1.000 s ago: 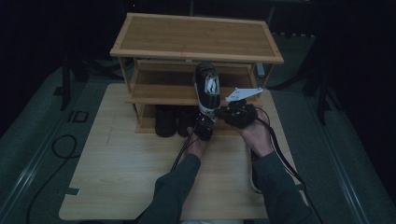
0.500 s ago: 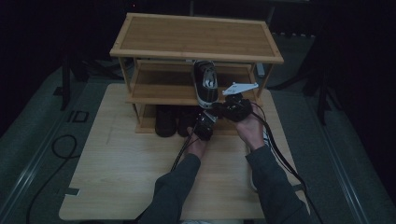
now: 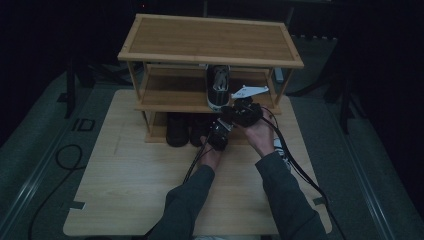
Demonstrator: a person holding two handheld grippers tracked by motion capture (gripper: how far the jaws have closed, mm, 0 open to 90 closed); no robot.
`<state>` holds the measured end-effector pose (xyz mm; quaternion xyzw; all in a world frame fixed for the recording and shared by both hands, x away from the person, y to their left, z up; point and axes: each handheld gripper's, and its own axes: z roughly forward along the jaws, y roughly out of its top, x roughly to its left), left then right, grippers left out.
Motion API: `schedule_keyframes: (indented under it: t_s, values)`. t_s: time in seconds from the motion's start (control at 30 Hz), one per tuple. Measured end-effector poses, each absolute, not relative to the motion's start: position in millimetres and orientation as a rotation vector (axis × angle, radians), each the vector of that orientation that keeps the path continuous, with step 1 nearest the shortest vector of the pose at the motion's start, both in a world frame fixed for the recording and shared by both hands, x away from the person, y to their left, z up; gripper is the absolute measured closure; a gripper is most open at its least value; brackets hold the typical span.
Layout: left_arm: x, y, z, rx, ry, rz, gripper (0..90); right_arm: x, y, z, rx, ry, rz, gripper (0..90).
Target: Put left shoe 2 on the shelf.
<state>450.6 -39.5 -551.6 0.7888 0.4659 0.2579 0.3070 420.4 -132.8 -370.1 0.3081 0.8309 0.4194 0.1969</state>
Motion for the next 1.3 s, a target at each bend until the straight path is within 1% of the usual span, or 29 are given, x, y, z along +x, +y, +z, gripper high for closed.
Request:
schedule_keyframes:
  t_s: [0.3, 0.5, 0.53, 0.57, 0.77, 1.3]
  values:
    - [450, -39, -552, 2.082, 1.231, 0.678, 90.0, 419, -136, -371, 0.858, 2.317, 1.190, 90.0]
    - [450, -39, -552, 2.082, 1.227, 0.683, 90.0, 414, -145, -368, 0.865, 2.309, 1.182, 85.8]
    - [450, -39, -552, 2.083, 1.227, 0.684, 90.0, 410, -148, -364, 0.855, 2.307, 1.172, 82.8]
    - [450, -39, -552, 2.082, 1.226, 0.685, 90.0, 408, -150, -362, 0.860, 2.312, 1.170, 81.6]
    - [450, -39, -553, 2.077, 1.228, 0.688, 90.0, 399, -155, -358, 0.867, 2.346, 1.121, 76.7]
    - [450, -39, -553, 2.080, 1.223, 0.692, 90.0, 388, -184, -368, 0.947, 2.319, 1.079, 72.3]
